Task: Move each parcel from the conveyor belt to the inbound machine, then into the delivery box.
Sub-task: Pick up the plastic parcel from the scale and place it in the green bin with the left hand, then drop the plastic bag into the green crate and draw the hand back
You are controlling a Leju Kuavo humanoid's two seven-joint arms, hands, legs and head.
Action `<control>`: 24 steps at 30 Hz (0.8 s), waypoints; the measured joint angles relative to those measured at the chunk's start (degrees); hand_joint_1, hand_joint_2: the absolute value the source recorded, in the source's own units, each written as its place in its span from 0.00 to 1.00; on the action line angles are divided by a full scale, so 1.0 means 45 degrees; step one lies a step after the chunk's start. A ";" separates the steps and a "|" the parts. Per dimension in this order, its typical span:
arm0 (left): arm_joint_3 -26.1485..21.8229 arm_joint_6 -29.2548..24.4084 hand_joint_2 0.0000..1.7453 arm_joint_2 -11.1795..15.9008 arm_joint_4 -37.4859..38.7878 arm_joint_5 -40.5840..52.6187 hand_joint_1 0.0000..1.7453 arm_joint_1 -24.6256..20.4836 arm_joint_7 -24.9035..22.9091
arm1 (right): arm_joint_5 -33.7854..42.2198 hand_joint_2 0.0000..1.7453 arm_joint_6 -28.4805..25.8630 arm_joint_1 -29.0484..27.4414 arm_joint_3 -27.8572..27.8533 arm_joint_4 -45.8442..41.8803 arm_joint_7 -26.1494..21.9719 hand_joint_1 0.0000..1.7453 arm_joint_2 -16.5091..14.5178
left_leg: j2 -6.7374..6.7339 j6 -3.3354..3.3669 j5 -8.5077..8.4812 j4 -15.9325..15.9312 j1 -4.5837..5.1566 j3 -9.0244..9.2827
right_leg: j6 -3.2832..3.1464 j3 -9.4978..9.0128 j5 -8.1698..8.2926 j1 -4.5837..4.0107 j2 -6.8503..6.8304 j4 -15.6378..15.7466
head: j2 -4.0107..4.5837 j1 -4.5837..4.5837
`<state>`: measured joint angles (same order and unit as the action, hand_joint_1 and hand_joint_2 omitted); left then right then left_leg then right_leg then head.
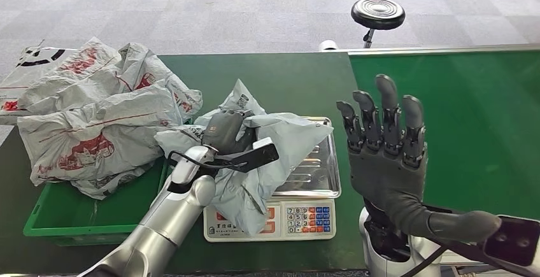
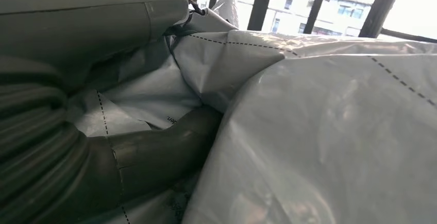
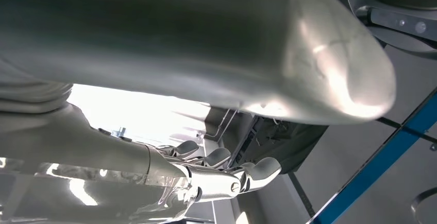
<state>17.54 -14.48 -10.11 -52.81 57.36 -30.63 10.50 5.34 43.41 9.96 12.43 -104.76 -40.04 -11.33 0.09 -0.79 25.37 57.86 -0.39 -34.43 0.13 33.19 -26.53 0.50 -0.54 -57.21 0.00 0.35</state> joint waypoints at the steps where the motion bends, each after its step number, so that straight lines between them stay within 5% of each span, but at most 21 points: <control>1: -0.0101 -0.0172 1.00 0.0044 -0.0123 -0.0049 1.00 0.0035 -0.0060 | 0.0002 0.00 -0.0007 -0.0003 -0.0006 0.0000 0.0000 0.00 0.0006 | -0.0001 0.0000 0.0000 0.0000 0.0000 0.0000 | 0.0000 0.0001 0.0000 0.0000 0.0000 -0.0001 | 0.0000 0.0000; 9: -0.2089 -0.5209 1.00 0.0681 -0.2076 0.2390 1.00 0.0558 -0.1919 | 0.0011 0.00 -0.0274 -0.0284 -0.0033 -0.0006 -0.0001 0.00 0.0095 | -0.0024 -0.0009 0.0005 -0.0006 -0.0003 -0.0006 | -0.0006 0.0017 -0.0004 -0.0010 0.0030 -0.0008 | 0.0000 0.0000; 13: -0.4666 -0.5635 1.00 0.0720 -0.3767 0.3575 1.00 0.1009 -0.0934 | 0.0012 0.00 -0.0367 -0.0476 -0.0033 -0.0010 -0.0001 0.00 0.0155 | -0.0039 -0.0012 0.0005 -0.0009 -0.0019 -0.0010 | -0.0013 0.0033 -0.0008 -0.0019 0.0045 -0.0009 | 0.0000 0.0000; 19: -0.8434 -0.5680 1.00 -0.0062 -0.5668 0.4575 1.00 0.1063 0.1326 | -0.0124 0.00 -0.0473 -0.0625 -0.0033 -0.0010 0.0000 0.00 0.0181 | -0.0041 -0.0013 0.0006 -0.0008 -0.0020 -0.0014 | -0.0015 0.0035 -0.0010 -0.0015 0.0046 -0.0006 | 0.0000 0.0000; 21: -0.9169 -0.5680 1.00 -0.0312 -0.6090 0.5214 1.00 0.1056 0.1166 | -0.0181 0.00 -0.0539 -0.0641 -0.0033 -0.0010 0.0000 0.00 0.0181 | -0.0043 -0.0013 0.0007 -0.0008 -0.0017 -0.0013 | -0.0014 0.0034 -0.0009 -0.0012 0.0047 -0.0005 | 0.0000 0.0000; 24: -0.9676 -0.5680 1.00 -0.0391 -0.6234 0.6184 1.00 0.1048 -0.0462 | -0.0258 0.00 -0.0667 -0.0664 -0.0033 -0.0030 0.0000 0.00 0.0181 | -0.0042 -0.0012 0.0007 -0.0008 -0.0012 -0.0011 | -0.0014 0.0033 -0.0009 -0.0008 0.0045 -0.0003 | 0.0000 -0.0002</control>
<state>-26.00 -40.04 -11.87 -80.87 85.19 -25.92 8.42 4.18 40.41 6.97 12.28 -104.90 -40.04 -10.51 -0.10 -0.85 25.40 57.83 -0.45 -34.48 0.06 33.34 -26.57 0.46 -0.34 -57.22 0.00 0.34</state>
